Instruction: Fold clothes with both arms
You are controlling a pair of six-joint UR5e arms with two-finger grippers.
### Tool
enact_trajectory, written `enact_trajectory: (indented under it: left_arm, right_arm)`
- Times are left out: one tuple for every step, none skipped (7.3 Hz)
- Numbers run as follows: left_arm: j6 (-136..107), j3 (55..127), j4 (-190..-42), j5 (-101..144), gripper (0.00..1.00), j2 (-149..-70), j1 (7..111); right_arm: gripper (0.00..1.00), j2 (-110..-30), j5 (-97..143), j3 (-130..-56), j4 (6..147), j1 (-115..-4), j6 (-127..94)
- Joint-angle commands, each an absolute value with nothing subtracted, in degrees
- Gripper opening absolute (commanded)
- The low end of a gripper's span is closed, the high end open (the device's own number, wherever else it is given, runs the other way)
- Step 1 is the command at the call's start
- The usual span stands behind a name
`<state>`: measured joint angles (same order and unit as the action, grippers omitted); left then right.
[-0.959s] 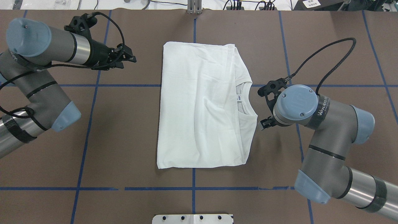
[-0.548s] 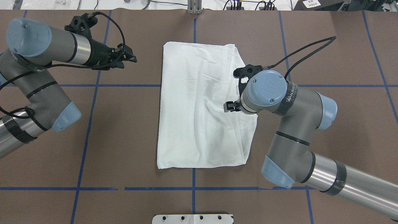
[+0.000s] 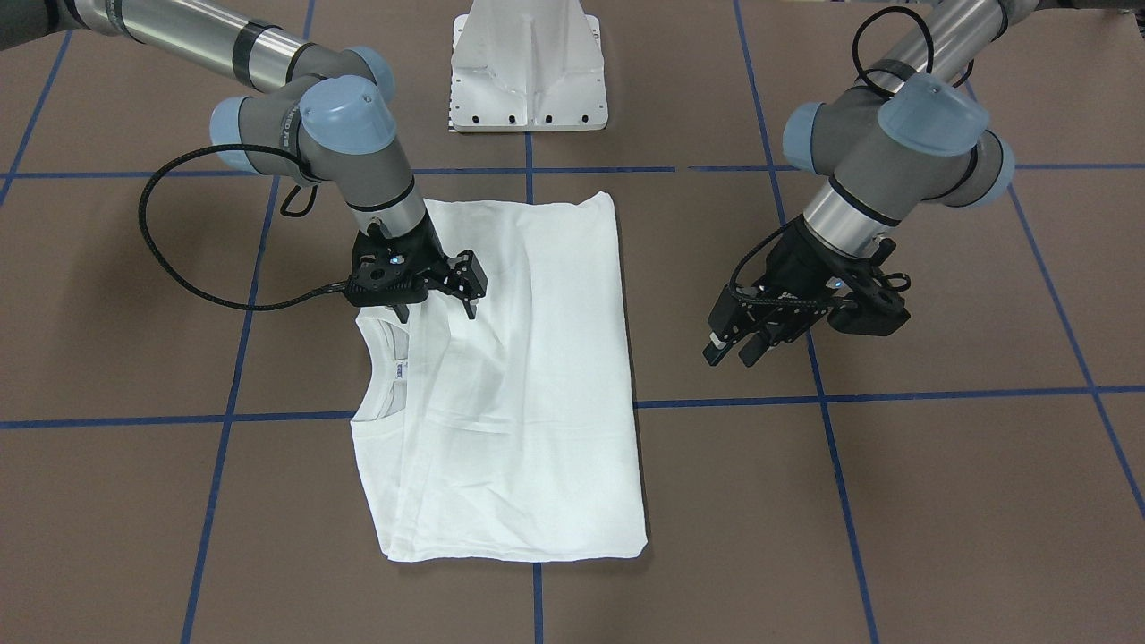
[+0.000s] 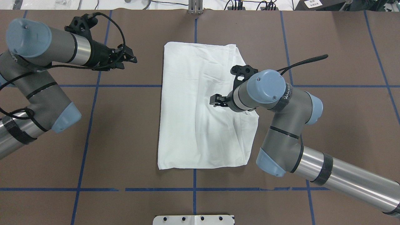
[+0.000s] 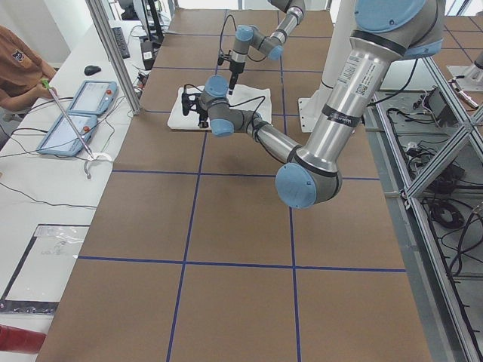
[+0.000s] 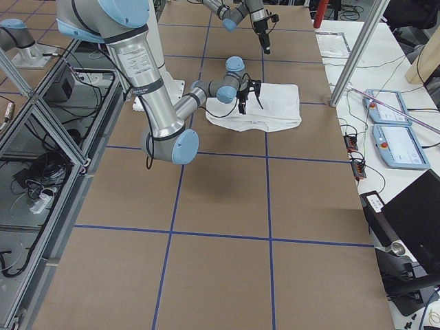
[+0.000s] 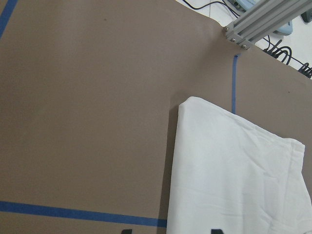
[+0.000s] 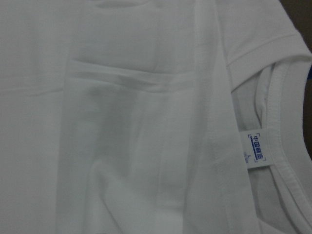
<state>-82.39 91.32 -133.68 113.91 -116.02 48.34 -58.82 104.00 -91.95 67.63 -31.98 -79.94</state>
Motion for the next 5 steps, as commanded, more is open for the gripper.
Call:
enact_trajectory:
  left_arm:
    - [-82.35,91.32,-133.68,113.91,0.62,-116.02,48.34]
    - [-82.44,91.32,-133.68,113.91,0.62,-116.02,48.34]
    - [-82.44,91.32,-133.68,113.91,0.62,-116.02,48.34]
    - [-82.44,91.23,-133.68,113.82,0.62,-115.93,48.34]
    - [-82.44,91.06,-133.68,113.82,0.62,-115.93,48.34]
  right_arm:
    - [0.8,-58.89,106.52,-91.41,67.06,-31.99,-83.32]
    - [0.8,-58.97,107.39,-90.62,66.97,-31.99,-83.32]
    - [0.77,-58.8,107.84,-90.62,66.97,-31.99,-83.23]
    - [0.77,-58.71,107.84,-90.35,66.97,-32.08,-83.06]
    - [0.77,-58.71,107.49,-90.26,65.49,-32.17,-82.97]
